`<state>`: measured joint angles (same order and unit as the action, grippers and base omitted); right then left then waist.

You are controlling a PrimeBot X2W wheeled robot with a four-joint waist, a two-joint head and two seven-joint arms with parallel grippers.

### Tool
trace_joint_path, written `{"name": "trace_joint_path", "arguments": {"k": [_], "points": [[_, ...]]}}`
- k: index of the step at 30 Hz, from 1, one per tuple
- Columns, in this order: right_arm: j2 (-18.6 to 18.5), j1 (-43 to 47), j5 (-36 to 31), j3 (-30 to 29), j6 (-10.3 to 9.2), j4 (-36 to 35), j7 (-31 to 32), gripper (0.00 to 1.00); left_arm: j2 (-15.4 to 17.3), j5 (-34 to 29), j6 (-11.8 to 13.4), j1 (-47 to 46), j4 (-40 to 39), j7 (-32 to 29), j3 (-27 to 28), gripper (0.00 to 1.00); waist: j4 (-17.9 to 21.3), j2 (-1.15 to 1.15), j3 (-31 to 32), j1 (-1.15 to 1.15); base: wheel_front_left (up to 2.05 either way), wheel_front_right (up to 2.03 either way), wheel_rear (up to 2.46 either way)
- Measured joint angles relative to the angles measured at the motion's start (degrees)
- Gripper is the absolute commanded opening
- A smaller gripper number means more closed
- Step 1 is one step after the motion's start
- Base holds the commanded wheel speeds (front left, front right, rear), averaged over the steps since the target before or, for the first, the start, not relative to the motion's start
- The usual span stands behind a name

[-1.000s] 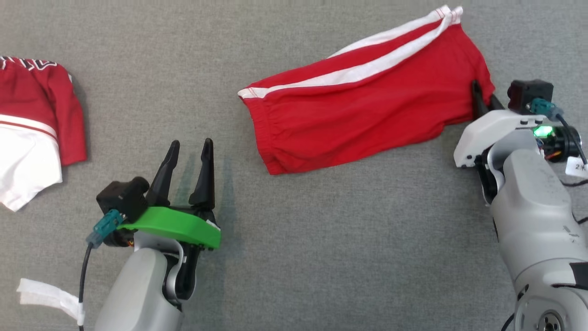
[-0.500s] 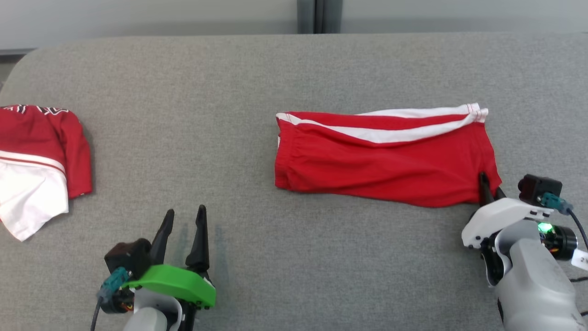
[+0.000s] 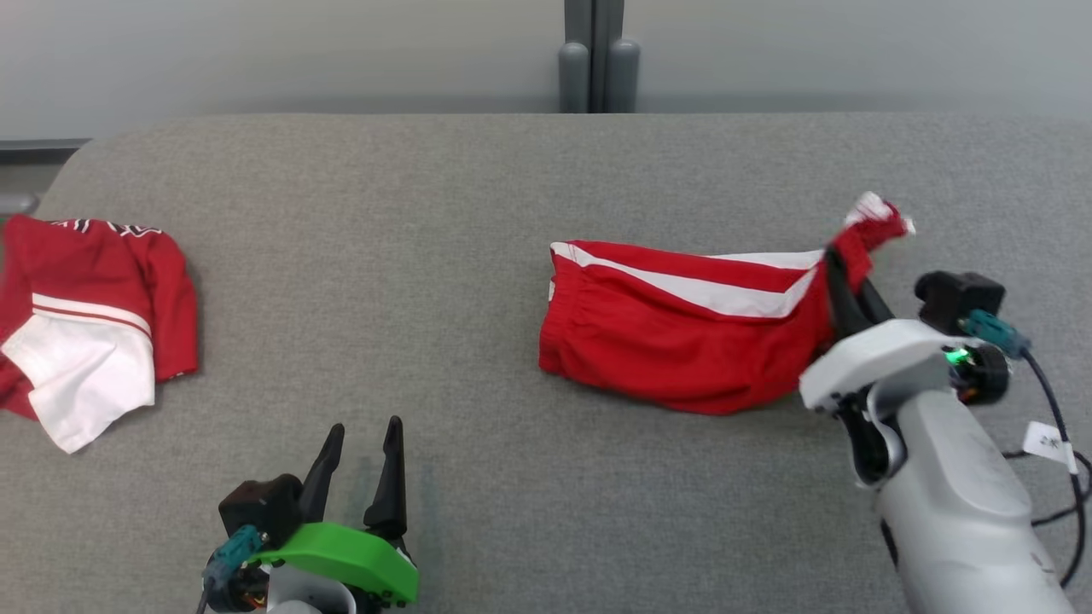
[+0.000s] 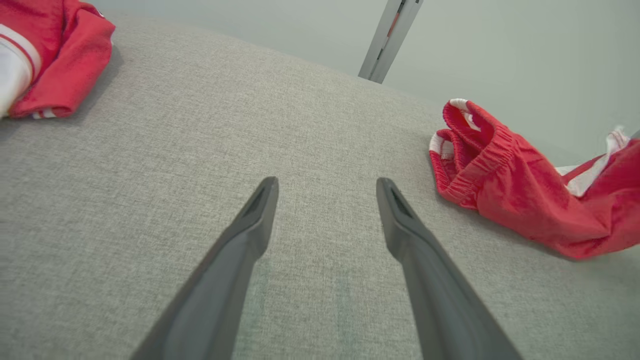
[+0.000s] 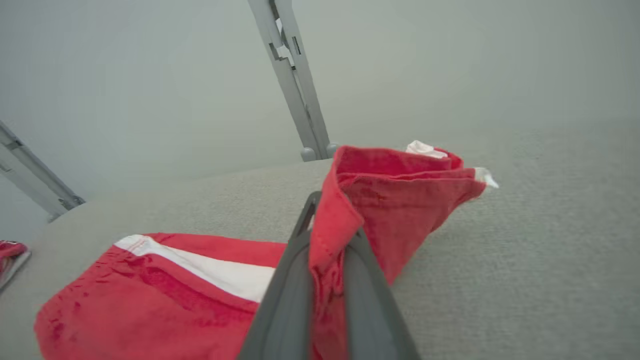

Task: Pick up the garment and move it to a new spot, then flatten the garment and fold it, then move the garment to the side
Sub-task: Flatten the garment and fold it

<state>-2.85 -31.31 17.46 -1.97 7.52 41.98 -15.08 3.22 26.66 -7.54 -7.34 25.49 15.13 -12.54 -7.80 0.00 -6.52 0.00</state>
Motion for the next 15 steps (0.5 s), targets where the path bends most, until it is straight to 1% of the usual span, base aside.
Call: {"name": "trace_joint_path", "arguments": {"k": [4, 7, 8, 9, 10, 12, 15], "points": [[0.04, -1.92, 8.14, 14.34, 0.0, -4.19, -0.01, 0.0, -0.07, -0.18, 0.0, 0.0, 0.31, -0.01, -0.35, 1.0, -1.38, 0.0, 0.47, 0.0, 0.0, 0.0, 0.0], [0.11, -2.68, 11.77, 24.37, 0.0, -4.86, -0.01, 0.0, -0.12, -0.52, 0.0, 0.02, 0.52, -0.01, -0.42, 1.0, -2.64, 0.0, 0.83, 0.0, 0.0, 0.0, 0.0], [0.11, -2.68, 12.38, 26.96, 0.0, -4.65, 0.0, 0.2, -0.13, -0.58, 0.0, 0.03, 0.62, -0.01, -0.47, 1.0, -2.98, 0.0, 0.92, 0.0, 0.0, 0.0, 0.0], [0.09, -2.65, 13.11, 29.36, 0.0, -4.52, -0.01, 0.68, -0.13, -0.59, 0.0, 0.05, 0.75, -0.01, -0.55, 1.0, -3.34, 0.0, 1.02, 0.0, 0.0, 0.0, 0.0], [0.1, -2.57, 14.64, 32.76, 0.0, -4.52, -0.01, 1.0, -0.16, -0.71, 0.0, 0.08, 0.87, -0.01, -0.64, 1.0, -3.87, 0.0, 1.14, 0.0, 0.0, 0.0, 0.0], [0.11, -2.2, 16.42, 36.99, 0.0, -4.64, -0.01, 1.0, -0.2, -1.19, 0.0, 0.12, 1.01, -0.01, -0.43, 1.0, -4.59, 0.0, 1.34, 0.0, 0.0, 0.0, 0.0], [0.21, -1.5, 17.93, 39.9, 0.0, -5.59, -0.01, 1.0, -0.2, -1.9, 0.0, 0.16, 1.04, -0.01, 0.12, 1.0, -5.13, 0.0, 1.73, 0.0, 0.0, 0.0, 0.0]]}}
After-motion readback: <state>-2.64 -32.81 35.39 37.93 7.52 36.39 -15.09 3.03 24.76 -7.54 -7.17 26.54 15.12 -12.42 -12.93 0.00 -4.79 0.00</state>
